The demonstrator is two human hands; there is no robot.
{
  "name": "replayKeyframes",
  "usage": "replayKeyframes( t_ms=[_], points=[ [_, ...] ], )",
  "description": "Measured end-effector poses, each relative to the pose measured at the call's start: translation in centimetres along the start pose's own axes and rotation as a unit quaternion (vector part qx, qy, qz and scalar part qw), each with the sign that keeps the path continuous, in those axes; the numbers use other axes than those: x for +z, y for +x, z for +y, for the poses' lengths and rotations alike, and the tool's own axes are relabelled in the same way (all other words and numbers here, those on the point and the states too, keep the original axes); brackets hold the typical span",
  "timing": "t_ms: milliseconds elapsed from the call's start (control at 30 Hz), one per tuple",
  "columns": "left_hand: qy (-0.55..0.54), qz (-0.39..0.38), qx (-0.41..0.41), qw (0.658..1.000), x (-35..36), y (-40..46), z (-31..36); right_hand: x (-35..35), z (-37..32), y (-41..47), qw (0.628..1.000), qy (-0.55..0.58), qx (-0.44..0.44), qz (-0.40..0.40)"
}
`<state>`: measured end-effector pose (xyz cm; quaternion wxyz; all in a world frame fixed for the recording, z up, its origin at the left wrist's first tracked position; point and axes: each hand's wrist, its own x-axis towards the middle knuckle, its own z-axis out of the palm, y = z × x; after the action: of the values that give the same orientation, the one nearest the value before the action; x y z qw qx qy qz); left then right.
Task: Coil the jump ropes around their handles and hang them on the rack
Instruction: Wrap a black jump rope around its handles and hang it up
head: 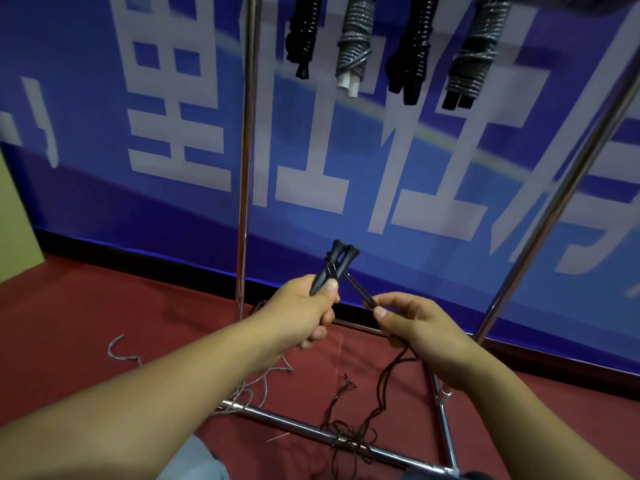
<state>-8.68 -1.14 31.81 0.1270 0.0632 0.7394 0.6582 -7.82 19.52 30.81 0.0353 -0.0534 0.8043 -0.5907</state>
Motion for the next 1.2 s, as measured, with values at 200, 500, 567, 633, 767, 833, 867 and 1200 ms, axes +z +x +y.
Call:
replayKeyframes(
  t_ms=[200,500,567,633,767,833,867,1200],
  points=[
    [0.013,0.041,0.001,0.999,-0.6,0.3,-0.5,0.2,-0.3,0.2,0.999,-0.026,0.020,0.006],
    [-0.016,0.077,-0.010,0.997,-0.7,1.0,-0.8,-0.1,0.1,0.2,0.991,-0.132,0.025,0.015],
    [-0.029,0.069,-0.012,0.997,-0.7,1.0,-0.8,-0.1,0.1,0.1,0.991,-0.126,0.035,0.010],
    [-0.035,0.048,-0.011,0.998,-0.8,1.1,-0.8,-0.2,0.1,0.1,0.990,-0.137,0.040,0.015],
    [-0.060,0.017,-0.012,0.998,-1.1,1.0,-0.8,-0.4,0.2,0.0,0.987,-0.148,0.046,0.032],
    [-0.079,0.025,-0.013,0.996,-1.2,1.2,-1.0,-0.3,0.2,-0.1,0.988,-0.144,0.045,0.026],
    [-0.087,0.030,-0.012,0.996,-1.2,1.3,-1.1,-0.3,0.3,-0.1,0.988,-0.147,0.043,0.022],
    [-0.104,0.042,0.002,0.994,-0.9,1.5,-1.0,0.4,0.3,0.0,0.984,-0.171,0.041,0.004]
  ],
)
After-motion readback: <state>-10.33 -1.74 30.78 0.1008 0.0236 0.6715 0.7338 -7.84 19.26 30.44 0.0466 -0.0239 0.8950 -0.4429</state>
